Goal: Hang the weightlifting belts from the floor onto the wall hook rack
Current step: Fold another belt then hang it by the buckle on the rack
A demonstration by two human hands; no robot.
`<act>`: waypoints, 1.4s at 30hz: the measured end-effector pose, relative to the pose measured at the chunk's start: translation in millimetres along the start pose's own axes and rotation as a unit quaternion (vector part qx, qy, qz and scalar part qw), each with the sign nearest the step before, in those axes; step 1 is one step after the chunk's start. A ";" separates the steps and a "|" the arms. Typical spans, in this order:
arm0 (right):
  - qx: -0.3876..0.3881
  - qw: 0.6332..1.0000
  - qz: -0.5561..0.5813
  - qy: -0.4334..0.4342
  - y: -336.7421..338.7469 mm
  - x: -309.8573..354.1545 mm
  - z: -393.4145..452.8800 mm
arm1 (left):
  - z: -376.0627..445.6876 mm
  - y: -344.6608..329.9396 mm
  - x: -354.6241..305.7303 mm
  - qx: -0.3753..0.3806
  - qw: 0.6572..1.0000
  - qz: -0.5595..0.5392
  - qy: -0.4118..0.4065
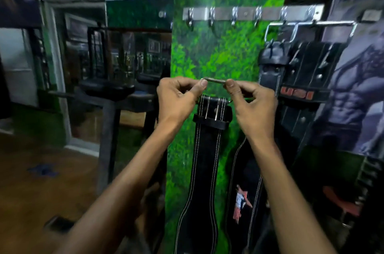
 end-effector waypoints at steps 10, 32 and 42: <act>-0.041 0.950 -0.283 0.128 33.9 35.1 128.6 | 111.9 -74.4 -43.2 -0.001 0.997 0.065 -0.029; -0.069 0.897 -0.409 0.153 33.9 1.8 134.7 | 134.0 -122.9 -42.0 0.017 0.973 0.231 -0.022; -0.071 0.925 -0.321 0.188 34.5 -9.5 96.2 | 83.5 -124.7 11.2 0.153 0.979 0.016 0.133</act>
Point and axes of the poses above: each hand's wrist, its own z-axis towards the middle knuckle, its own y-axis out of the back of the hand, x = y × z, the point moved 4 cm from there along z, towards the middle knuckle, and after that the axes turned 5 degrees about -z, right-handed, at the moved point
